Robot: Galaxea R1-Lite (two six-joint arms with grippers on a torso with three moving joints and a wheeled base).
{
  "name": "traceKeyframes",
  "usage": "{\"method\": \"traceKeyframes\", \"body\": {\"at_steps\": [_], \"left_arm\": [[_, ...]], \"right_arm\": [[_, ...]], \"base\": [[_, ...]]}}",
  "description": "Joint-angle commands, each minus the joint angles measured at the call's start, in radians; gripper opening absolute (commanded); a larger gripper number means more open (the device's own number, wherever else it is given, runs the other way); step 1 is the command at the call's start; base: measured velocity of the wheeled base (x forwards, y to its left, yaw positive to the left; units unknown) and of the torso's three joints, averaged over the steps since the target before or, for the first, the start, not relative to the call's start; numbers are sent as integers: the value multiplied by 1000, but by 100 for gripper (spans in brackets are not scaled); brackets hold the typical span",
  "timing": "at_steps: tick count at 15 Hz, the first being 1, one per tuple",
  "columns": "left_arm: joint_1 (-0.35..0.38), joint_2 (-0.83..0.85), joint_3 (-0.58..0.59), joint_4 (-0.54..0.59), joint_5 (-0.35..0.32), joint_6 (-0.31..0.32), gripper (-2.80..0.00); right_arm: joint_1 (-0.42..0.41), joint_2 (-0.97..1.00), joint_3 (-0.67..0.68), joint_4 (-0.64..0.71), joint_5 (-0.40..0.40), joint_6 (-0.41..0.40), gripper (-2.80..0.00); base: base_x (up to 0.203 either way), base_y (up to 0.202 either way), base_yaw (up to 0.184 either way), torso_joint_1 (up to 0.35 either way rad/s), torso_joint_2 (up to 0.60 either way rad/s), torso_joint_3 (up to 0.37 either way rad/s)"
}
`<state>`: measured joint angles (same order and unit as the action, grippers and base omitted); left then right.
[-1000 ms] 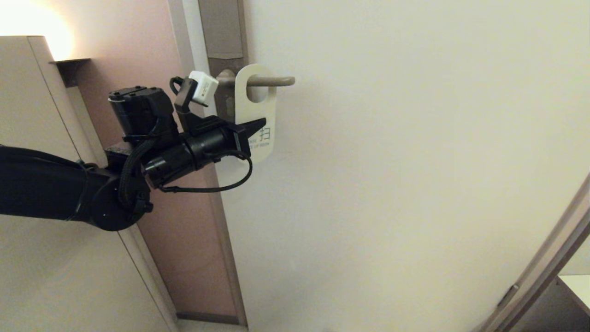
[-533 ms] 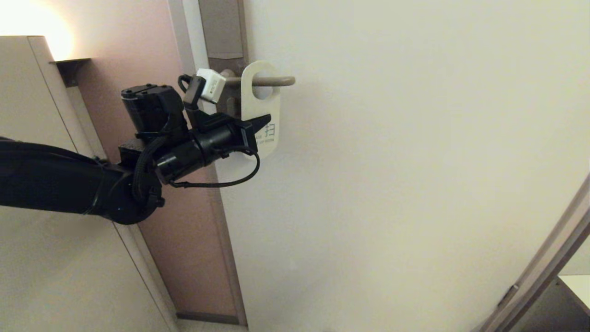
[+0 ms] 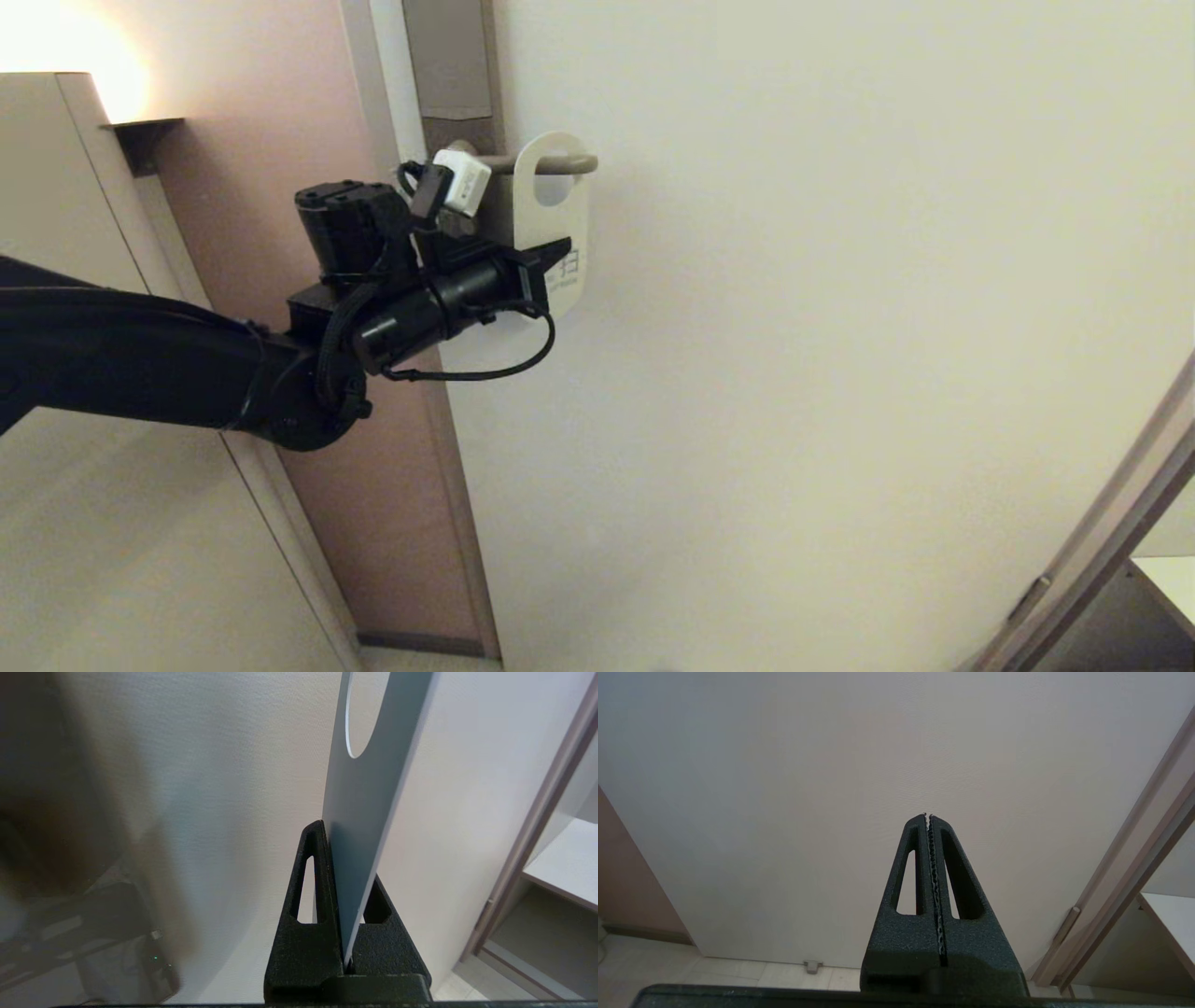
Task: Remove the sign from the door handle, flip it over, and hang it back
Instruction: Take down the sign
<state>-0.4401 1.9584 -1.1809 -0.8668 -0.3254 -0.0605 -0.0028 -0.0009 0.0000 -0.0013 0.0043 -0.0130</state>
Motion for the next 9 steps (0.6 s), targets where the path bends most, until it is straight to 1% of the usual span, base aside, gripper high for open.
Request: {"method": "traceKeyframes", "body": {"at_steps": [1,6,9], "left_arm": [[-4,17,-6,-4,-1,-1,-280],[-33,54,-65,-4,-1,-1,-280],[-40,53,-78,-4,-1,-1,-280]], "right_arm": [[0,1,0,0,0,-1,-280],[0,1,0,0,0,-1,-280],[0,1,0,0,0,-1,-280]], "base": [[0,0,0,0,0,0],[0,0,0,0,0,0],[0,0,0,0,0,0]]}}
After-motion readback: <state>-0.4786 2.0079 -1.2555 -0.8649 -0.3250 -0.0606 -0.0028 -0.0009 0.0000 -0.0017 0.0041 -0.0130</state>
